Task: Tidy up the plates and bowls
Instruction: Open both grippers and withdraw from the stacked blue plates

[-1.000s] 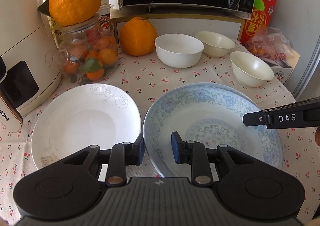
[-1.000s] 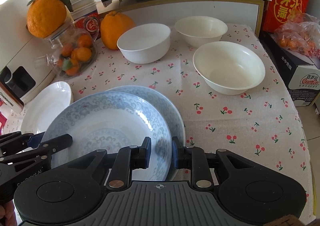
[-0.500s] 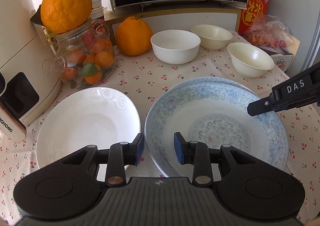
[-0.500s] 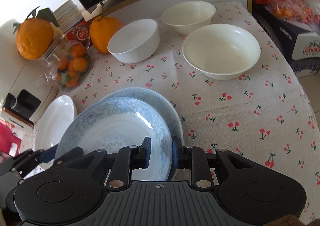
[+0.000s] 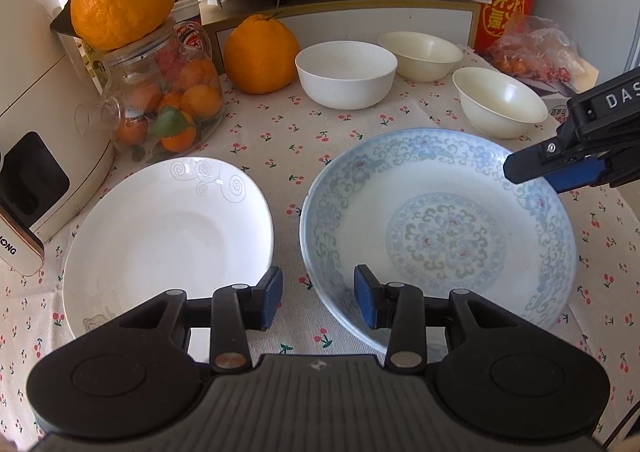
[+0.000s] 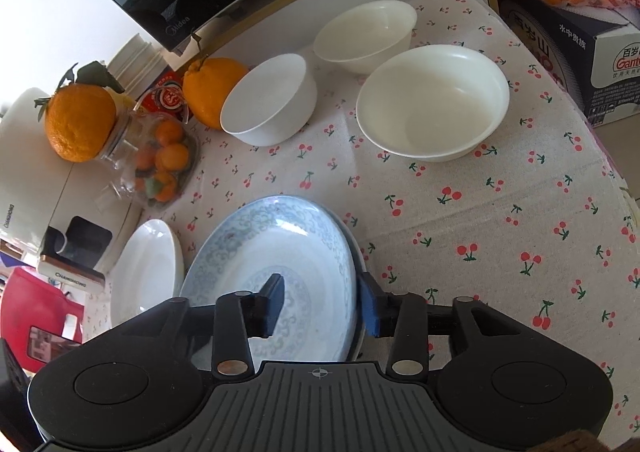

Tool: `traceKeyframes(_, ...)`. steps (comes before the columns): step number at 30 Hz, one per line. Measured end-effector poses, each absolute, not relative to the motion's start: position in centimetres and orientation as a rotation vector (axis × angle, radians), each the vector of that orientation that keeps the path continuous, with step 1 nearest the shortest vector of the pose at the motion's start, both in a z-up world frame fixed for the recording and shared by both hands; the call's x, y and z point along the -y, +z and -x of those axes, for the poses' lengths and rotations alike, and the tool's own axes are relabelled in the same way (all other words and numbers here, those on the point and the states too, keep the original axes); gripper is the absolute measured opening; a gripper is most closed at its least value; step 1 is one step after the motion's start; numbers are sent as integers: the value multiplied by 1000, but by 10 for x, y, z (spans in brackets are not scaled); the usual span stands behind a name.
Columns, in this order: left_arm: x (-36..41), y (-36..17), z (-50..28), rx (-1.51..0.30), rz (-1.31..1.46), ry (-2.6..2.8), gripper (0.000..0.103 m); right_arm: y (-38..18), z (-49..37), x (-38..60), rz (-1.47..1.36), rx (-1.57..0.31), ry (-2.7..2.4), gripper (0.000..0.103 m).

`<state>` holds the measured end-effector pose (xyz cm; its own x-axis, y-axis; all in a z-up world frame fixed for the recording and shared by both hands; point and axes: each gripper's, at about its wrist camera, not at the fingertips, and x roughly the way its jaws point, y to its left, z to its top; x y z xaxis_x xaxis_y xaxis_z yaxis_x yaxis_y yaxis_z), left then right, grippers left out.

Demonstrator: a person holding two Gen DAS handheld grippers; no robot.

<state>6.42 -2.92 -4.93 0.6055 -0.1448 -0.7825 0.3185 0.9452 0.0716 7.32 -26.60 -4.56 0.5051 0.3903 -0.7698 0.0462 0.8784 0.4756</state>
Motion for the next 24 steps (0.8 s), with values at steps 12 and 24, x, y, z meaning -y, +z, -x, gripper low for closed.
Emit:
traceKeyframes(12, 27, -46, -64, -899, -134, -314, 62, -31, -64, 266, -371, -968, 229, 73)
traceKeyframes(24, 7, -26, -56, -765, -149, -263, 102, -17, -61, 232, -129, -840, 193, 98)
